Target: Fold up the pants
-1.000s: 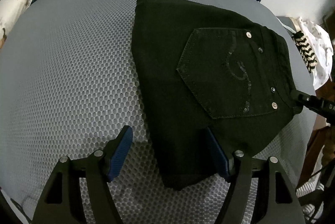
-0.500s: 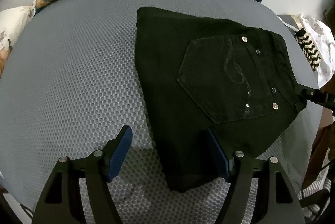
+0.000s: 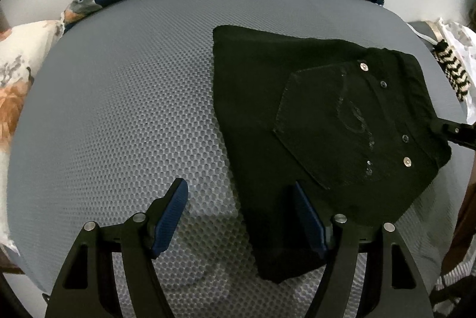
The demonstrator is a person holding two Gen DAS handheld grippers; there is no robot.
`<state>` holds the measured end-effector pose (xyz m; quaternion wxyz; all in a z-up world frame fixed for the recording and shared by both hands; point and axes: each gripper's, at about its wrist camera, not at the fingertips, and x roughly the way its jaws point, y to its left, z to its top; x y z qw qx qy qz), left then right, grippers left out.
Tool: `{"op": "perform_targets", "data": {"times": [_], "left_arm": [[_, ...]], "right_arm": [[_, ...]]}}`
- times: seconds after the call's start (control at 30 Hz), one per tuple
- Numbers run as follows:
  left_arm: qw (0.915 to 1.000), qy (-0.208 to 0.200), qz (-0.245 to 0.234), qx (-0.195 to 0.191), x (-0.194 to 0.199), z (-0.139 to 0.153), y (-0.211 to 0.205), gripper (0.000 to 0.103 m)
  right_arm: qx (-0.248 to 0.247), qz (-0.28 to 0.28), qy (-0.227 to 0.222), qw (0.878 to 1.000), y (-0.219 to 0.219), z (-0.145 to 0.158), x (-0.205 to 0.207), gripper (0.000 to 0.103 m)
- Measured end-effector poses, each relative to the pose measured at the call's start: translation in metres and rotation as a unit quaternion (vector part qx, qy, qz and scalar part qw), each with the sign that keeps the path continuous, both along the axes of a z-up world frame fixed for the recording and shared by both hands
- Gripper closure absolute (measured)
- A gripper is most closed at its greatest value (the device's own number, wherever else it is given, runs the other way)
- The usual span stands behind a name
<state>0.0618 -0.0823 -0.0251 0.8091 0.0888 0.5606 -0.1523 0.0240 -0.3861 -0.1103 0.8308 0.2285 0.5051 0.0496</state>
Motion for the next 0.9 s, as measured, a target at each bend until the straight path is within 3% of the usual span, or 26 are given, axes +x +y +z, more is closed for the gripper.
{"op": "perform_targets", "data": {"times": [0.2, 0.5, 0.73, 0.9], "left_arm": [[1.0, 0.003, 0.003, -0.002, 0.005, -0.003, -0.003, 0.03], [0.9997, 0.017, 0.004, -0.015, 0.015, -0.008, 0.001, 0.028], [0.9945, 0.061, 0.015, -0.083, 0.033, -0.016, 0.009, 0.028], [0.9845, 0.097, 0.022, -0.144, 0.045, -0.023, 0.018, 0.028]], "right_arm": [[0.001, 0.022, 0.01, 1.0, 0.003, -0.008, 0.011, 0.049], [0.058, 0.051, 0.023, 0.997, -0.006, -0.025, 0.034, 0.048], [0.099, 0.081, 0.029, 0.991, -0.015, -0.033, 0.043, 0.047], [0.127, 0.1, 0.03, 0.986, -0.023, -0.037, 0.046, 0.047]]}}
